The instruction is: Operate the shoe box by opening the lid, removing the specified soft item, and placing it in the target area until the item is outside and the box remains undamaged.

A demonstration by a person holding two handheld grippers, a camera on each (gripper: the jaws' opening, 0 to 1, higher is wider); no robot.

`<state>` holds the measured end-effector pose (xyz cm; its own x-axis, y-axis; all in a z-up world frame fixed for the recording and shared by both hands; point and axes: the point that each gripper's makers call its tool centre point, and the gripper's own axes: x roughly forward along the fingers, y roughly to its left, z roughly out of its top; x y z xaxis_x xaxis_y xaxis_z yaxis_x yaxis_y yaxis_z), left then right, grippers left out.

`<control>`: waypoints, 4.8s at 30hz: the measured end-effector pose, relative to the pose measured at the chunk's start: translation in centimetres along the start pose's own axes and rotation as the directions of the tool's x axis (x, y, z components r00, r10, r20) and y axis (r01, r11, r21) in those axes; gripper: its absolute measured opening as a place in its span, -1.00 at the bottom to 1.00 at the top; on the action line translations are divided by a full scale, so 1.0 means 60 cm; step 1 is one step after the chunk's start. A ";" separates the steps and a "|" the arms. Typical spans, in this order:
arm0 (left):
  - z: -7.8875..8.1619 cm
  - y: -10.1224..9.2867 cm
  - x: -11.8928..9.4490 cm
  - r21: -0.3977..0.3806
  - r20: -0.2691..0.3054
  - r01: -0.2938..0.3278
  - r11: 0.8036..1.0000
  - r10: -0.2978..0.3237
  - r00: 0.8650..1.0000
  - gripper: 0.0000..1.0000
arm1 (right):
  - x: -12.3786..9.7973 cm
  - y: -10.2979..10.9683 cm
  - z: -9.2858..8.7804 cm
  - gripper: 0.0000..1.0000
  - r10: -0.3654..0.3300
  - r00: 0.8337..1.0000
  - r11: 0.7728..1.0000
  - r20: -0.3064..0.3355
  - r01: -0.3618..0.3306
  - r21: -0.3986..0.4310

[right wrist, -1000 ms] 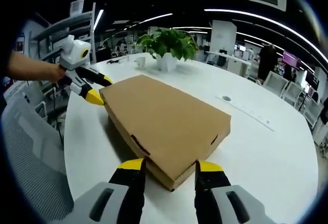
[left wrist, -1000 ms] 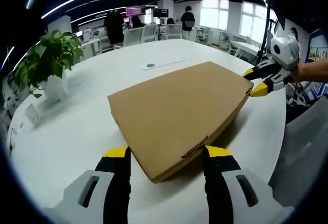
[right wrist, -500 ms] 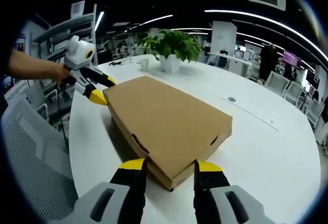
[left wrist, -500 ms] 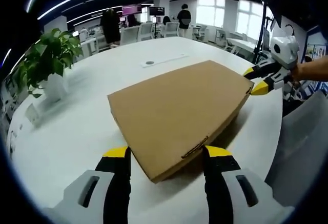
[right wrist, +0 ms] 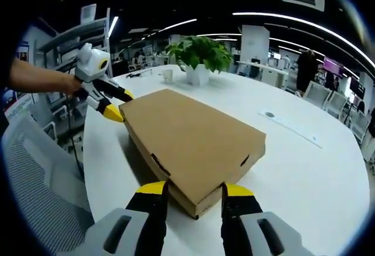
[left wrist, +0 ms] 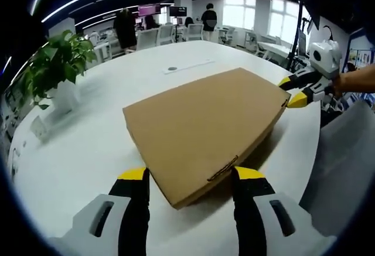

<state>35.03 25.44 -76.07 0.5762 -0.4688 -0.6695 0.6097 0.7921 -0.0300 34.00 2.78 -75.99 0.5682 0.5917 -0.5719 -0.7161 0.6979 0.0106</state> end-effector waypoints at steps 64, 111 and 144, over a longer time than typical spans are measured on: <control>-0.027 0.030 -0.065 -0.051 0.025 0.002 0.999 -0.001 1.000 0.19 | 0.009 0.067 0.040 -0.33 0.029 0.997 0.998 0.073 -0.033 0.047; 0.086 0.051 -0.119 -0.088 0.180 0.010 0.996 0.006 0.984 0.28 | -0.034 0.040 0.161 -0.16 0.031 0.975 0.999 0.219 -0.036 0.021; 0.143 0.136 -0.117 -0.105 0.219 -0.149 0.983 0.169 0.961 -0.62 | -0.021 -0.018 0.222 -0.34 -0.086 0.955 0.996 0.283 0.074 0.052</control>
<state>40.60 31.83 -65.25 0.7760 -0.4026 -0.4856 0.4568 0.8895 -0.0075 39.45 6.67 -64.40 0.7188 0.6197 -0.3152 -0.6500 0.7598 0.0115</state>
